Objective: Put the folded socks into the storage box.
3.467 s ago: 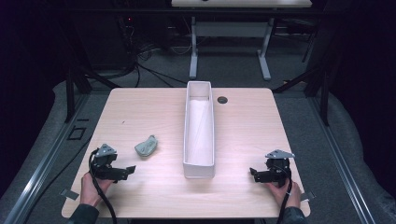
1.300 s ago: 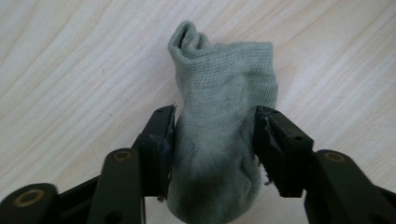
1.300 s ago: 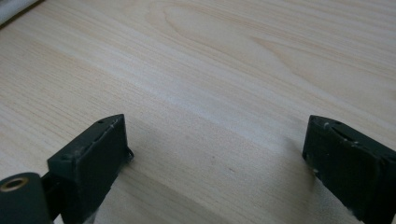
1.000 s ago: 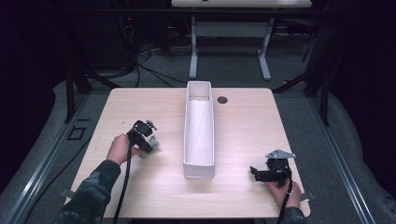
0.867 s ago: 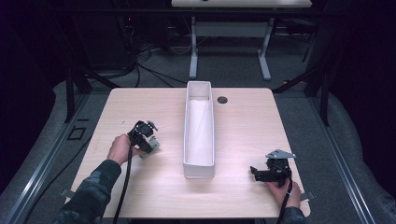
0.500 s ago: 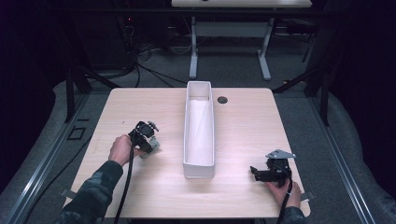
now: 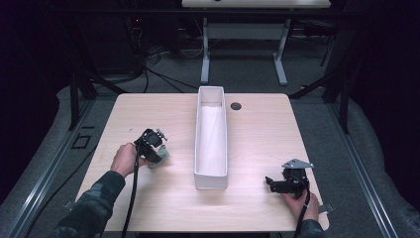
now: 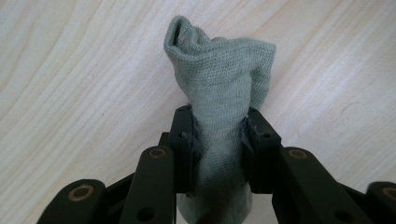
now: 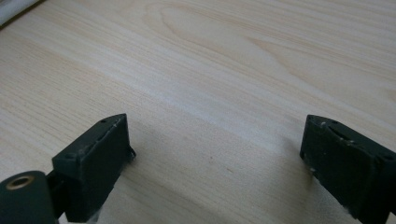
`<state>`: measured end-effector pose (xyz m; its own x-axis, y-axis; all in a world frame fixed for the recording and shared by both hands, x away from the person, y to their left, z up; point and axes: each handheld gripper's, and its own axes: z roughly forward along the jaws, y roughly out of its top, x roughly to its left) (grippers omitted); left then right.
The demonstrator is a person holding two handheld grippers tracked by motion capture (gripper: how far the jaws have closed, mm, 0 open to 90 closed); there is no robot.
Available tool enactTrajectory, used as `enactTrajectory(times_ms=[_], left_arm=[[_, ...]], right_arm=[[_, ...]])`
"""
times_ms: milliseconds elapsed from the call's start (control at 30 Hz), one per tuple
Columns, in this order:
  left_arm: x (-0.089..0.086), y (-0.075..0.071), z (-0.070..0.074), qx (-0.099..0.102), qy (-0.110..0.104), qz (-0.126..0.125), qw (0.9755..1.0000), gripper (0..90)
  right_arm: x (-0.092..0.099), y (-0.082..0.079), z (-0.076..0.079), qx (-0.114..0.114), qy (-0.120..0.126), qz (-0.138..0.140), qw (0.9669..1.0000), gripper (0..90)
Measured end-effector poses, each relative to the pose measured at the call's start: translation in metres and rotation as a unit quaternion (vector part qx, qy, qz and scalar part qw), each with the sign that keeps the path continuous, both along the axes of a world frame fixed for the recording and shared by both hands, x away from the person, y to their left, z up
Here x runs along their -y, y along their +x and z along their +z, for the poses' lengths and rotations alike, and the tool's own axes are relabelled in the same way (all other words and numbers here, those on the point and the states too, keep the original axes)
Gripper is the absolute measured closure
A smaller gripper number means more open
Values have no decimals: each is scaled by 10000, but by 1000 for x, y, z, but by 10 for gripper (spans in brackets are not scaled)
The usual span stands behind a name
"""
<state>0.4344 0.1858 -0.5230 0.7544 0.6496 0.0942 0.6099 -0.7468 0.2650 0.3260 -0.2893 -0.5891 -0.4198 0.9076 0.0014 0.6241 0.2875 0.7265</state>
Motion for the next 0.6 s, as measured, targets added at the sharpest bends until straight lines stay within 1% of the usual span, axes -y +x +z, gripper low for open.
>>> enactTrajectory(times_ms=[233, 400, 467, 533, 600], left_arm=[[-4, -10, 11, 108, -3, -108, 9999, 689], [-6, -16, 21, 192, -18, -211, 9996, 688], [-8, -16, 28, 273, -113, -204, 9994, 688], [-10, -17, 35, 345, -153, -209, 9991, 688], [-11, -18, 42, 345, -204, -212, 9990, 688]], right_arm=[[0, 0, 0, -3, -3, -4, 10000, 76], [-1, 1, 0, -23, 5, -78, 10000, 76], [-1, 1, 1, -38, -7, -99, 9999, 76], [-1, 1, 1, -33, -7, -98, 9999, 76], [-1, 1, 0, -33, -6, -99, 9999, 76]])
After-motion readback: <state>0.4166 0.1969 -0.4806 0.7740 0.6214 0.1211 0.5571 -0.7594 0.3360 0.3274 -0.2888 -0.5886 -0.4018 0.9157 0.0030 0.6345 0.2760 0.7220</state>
